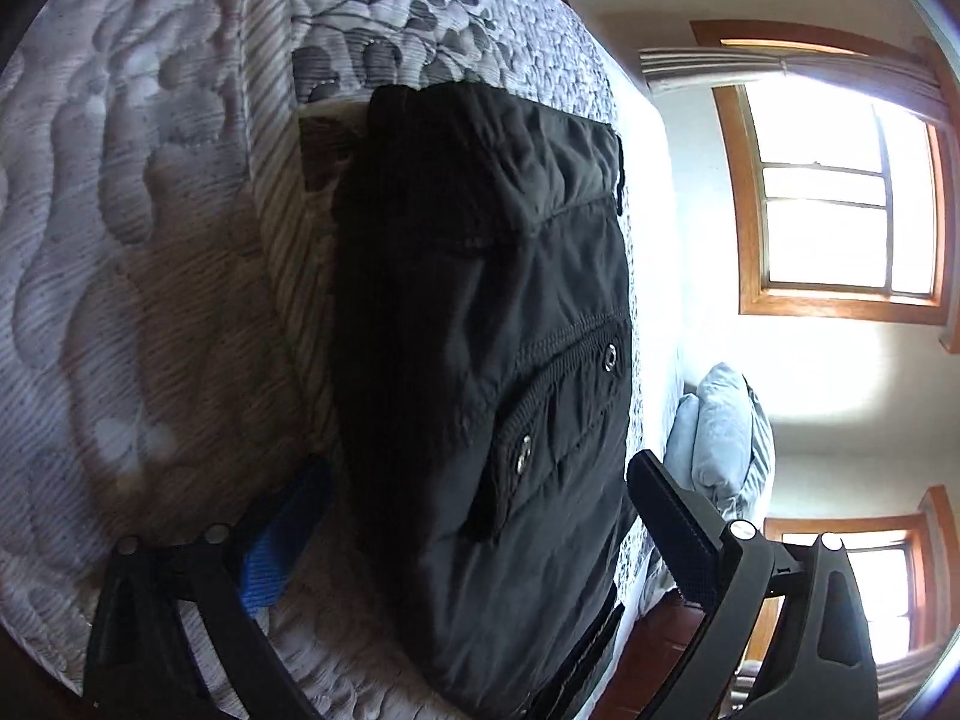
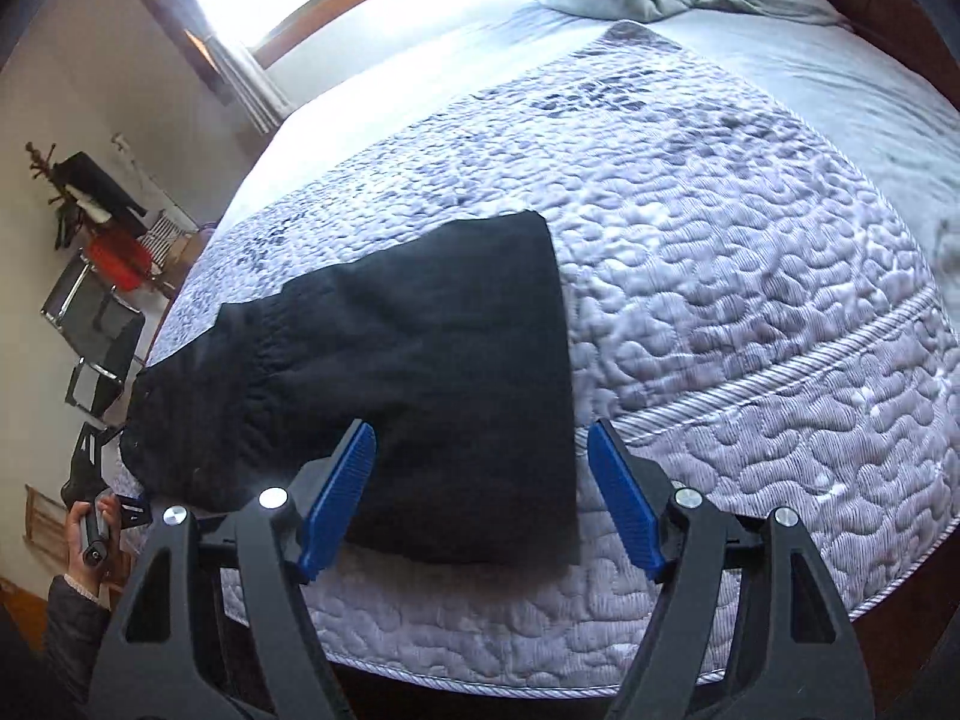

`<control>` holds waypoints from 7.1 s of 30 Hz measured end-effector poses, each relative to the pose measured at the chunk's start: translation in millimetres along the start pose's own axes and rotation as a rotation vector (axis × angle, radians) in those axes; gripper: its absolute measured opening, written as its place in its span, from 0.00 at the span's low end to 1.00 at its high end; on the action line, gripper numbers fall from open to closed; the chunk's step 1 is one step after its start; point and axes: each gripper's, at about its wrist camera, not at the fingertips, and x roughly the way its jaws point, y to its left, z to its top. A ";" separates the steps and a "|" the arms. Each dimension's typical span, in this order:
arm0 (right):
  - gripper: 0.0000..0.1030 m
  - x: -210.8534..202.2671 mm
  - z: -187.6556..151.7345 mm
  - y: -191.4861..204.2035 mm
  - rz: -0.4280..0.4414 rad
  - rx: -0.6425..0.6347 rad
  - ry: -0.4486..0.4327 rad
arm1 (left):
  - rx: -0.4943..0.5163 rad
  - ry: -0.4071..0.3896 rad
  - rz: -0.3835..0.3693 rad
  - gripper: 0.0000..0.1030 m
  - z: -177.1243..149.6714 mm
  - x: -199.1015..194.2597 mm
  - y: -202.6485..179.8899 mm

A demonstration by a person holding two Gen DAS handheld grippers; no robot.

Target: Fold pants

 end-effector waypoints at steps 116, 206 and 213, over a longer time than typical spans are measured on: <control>0.88 94.5 36.9 67.1 0.466 0.288 0.194 | 0.742 0.318 0.326 0.94 -155.0 106.4 -116.6; 0.24 37.7 36.1 -19.6 0.370 0.313 0.132 | 0.838 0.412 0.290 0.96 -204.9 94.7 -143.8; 0.26 62.6 18.8 -41.7 0.375 0.380 0.154 | 0.853 0.421 0.297 0.96 -210.9 98.8 -148.4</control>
